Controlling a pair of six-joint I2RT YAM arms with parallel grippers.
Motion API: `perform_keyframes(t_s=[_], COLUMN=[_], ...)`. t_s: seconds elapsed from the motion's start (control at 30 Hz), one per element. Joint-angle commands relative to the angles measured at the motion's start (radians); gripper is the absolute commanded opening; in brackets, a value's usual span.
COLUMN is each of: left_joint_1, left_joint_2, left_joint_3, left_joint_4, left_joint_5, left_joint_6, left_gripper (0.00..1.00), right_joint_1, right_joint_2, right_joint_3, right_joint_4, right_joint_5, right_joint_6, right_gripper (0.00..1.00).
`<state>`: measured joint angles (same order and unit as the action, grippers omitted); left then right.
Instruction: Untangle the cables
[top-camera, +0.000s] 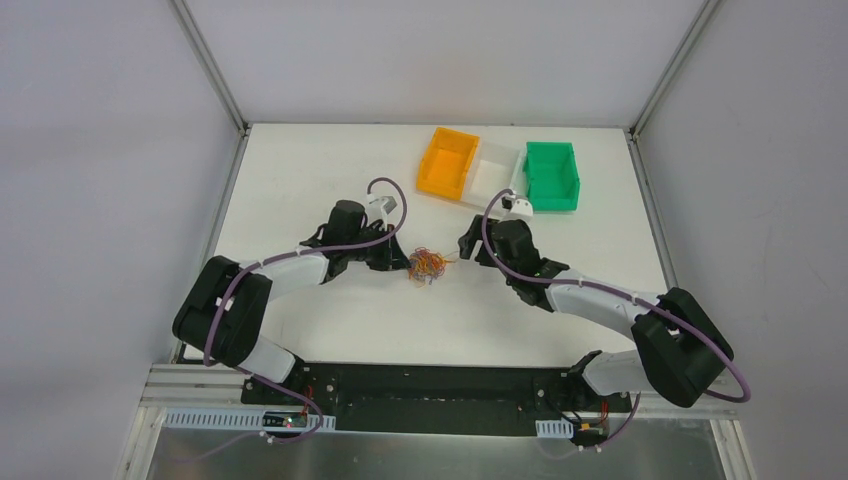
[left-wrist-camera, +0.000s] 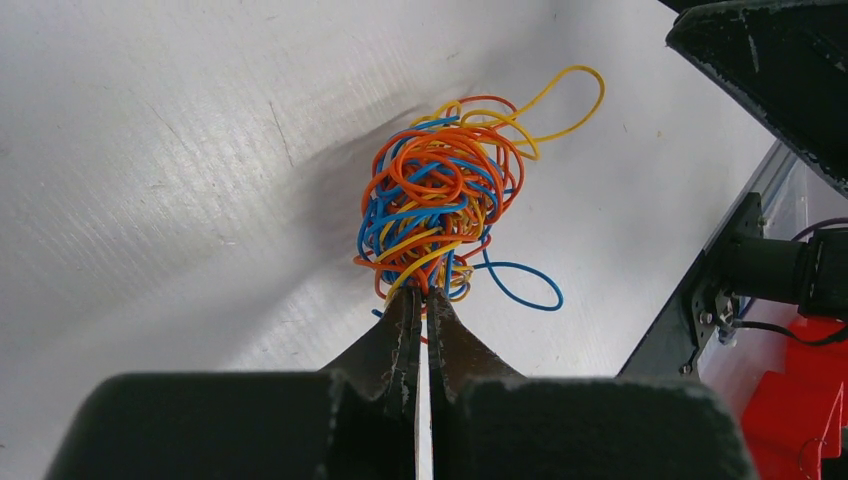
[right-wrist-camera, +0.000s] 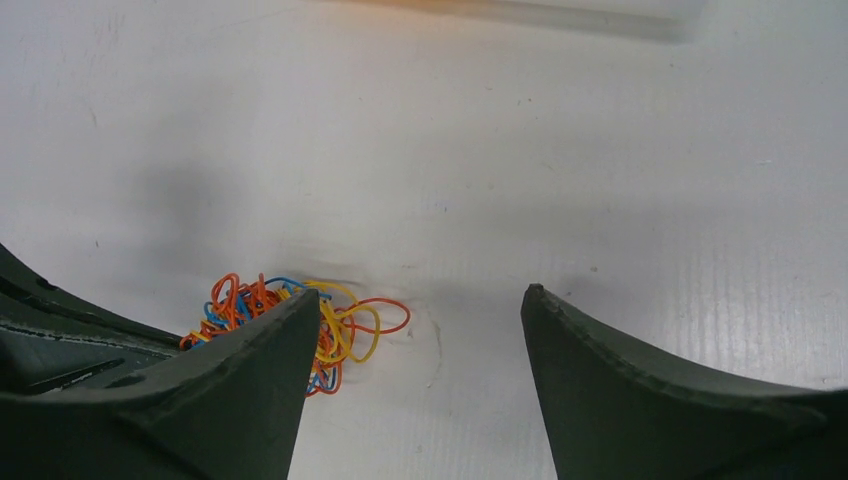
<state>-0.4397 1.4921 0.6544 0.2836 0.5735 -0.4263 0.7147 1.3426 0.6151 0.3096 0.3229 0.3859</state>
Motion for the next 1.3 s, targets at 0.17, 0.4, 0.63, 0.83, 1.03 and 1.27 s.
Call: perform_keyframes(t_s=[0.17,0.4,0.63,0.83,1.03,1.27], left_joint_1=[-0.017,-0.019,-0.019,-0.018,-0.01,0.004], left_joint_2=[0.028,0.033,0.028,-0.001,-0.106,-0.276], left_joint_3=[0.049,0.053,0.053,0.057,0.024,-0.069], left_joint_4=[0.027,0.013,-0.006,-0.062,-0.178,-0.179], left_joint_5=[0.034,0.024,-0.01,-0.104,-0.467,-0.676], left_joint_6=[0.021,0.03,0.038,0.047,0.014,-0.007], left_gripper=[0.0,0.0,0.0,0.0,0.0,0.0], right_joint_1=[-0.003,-0.002,-0.002,-0.009,-0.061,-0.134], right_joint_2=[0.076,0.136,0.206,0.16,0.053,-0.101], right_joint_3=[0.059,0.099,0.173,0.169,0.114,0.018], right_joint_4=[0.04,0.011,-0.091,-0.161,-0.211,-0.241], right_joint_5=[-0.195,-0.235,-0.239,-0.053,0.2,0.413], right_joint_6=[-0.035,-0.016,0.036,0.048,0.091,0.17], right_gripper=[0.72,0.58,0.03,0.0,0.0,0.0])
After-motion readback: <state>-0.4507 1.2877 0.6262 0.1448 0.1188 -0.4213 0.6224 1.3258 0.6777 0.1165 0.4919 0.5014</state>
